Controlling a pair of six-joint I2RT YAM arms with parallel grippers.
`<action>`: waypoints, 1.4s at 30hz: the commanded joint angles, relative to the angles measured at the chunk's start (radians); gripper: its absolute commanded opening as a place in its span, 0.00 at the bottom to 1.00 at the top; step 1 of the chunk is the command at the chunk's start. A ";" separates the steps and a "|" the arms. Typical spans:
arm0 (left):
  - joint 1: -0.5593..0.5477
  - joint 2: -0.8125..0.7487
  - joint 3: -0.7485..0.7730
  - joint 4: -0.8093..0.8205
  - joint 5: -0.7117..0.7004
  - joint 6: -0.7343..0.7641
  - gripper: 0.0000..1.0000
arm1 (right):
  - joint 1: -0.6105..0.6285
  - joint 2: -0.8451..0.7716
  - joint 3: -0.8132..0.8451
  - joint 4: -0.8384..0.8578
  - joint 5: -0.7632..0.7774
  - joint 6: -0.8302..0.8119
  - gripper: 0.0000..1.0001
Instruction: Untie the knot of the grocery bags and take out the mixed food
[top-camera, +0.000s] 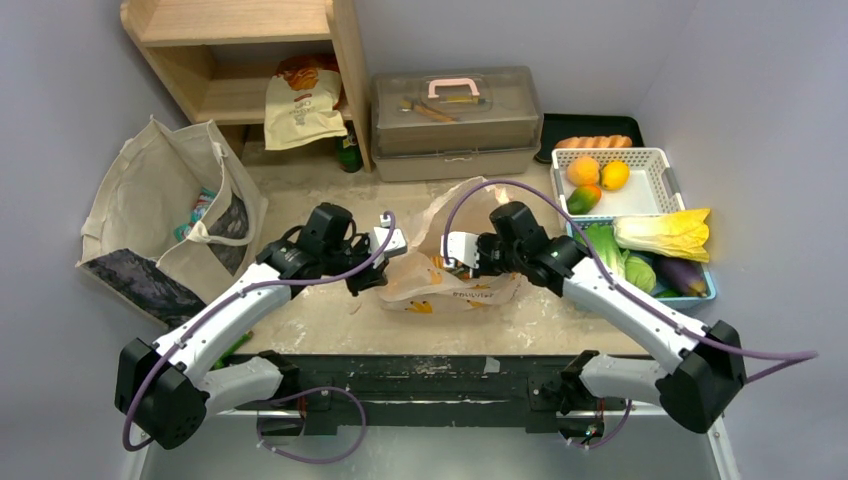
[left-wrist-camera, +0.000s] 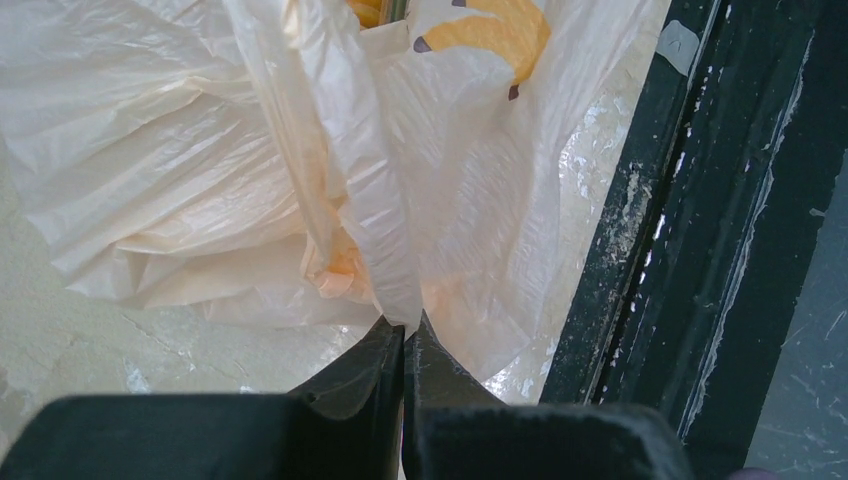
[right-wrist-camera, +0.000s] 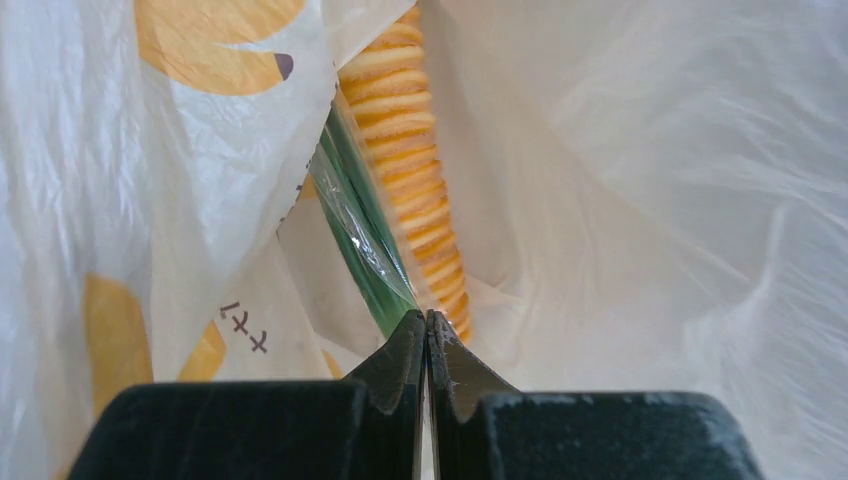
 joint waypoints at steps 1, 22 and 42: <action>-0.001 -0.010 -0.007 0.010 0.001 0.028 0.00 | 0.002 -0.089 0.000 -0.021 -0.025 -0.017 0.00; 0.004 -0.024 0.021 -0.014 -0.050 -0.072 0.00 | 0.007 -0.189 0.189 -0.093 -0.072 -0.074 0.00; 0.020 0.009 0.110 0.007 -0.003 -0.223 0.00 | 0.016 -0.249 0.354 -0.107 -0.212 -0.018 0.00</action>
